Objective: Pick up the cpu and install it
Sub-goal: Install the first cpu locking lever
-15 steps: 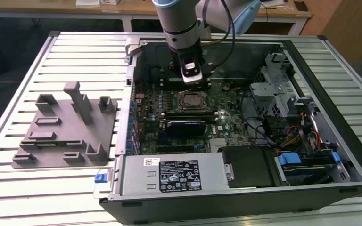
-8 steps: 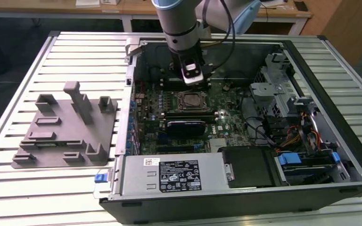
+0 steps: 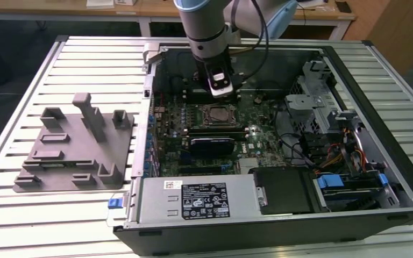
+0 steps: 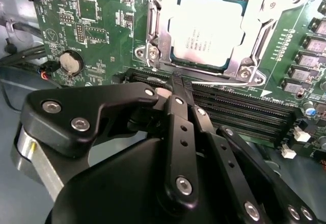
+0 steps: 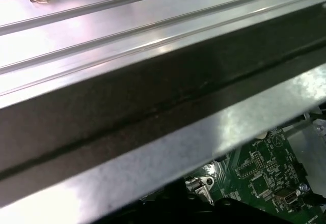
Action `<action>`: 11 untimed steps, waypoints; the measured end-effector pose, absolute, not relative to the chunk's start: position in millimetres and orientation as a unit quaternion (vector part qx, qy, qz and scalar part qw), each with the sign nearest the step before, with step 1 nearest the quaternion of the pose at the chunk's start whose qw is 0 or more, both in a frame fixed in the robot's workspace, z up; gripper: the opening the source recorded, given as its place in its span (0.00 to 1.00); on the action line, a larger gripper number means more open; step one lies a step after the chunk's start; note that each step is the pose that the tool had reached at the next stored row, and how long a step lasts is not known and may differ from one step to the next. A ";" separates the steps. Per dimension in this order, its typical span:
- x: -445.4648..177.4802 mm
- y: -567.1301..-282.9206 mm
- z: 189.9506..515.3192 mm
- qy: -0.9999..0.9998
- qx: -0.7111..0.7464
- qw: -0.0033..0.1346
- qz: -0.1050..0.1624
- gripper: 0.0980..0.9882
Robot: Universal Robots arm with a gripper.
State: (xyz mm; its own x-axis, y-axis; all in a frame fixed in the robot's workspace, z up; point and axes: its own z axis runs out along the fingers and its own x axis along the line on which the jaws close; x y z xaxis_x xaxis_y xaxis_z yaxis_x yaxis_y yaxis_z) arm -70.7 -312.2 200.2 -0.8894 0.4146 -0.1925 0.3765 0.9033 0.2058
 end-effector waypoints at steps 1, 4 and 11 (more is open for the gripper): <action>-70.5 -312.2 199.7 0.969 0.204 0.117 0.080 0.01; -69.9 -312.3 198.0 0.969 0.203 0.118 0.074 0.01; -69.4 -312.3 195.0 0.970 0.201 0.122 0.057 0.01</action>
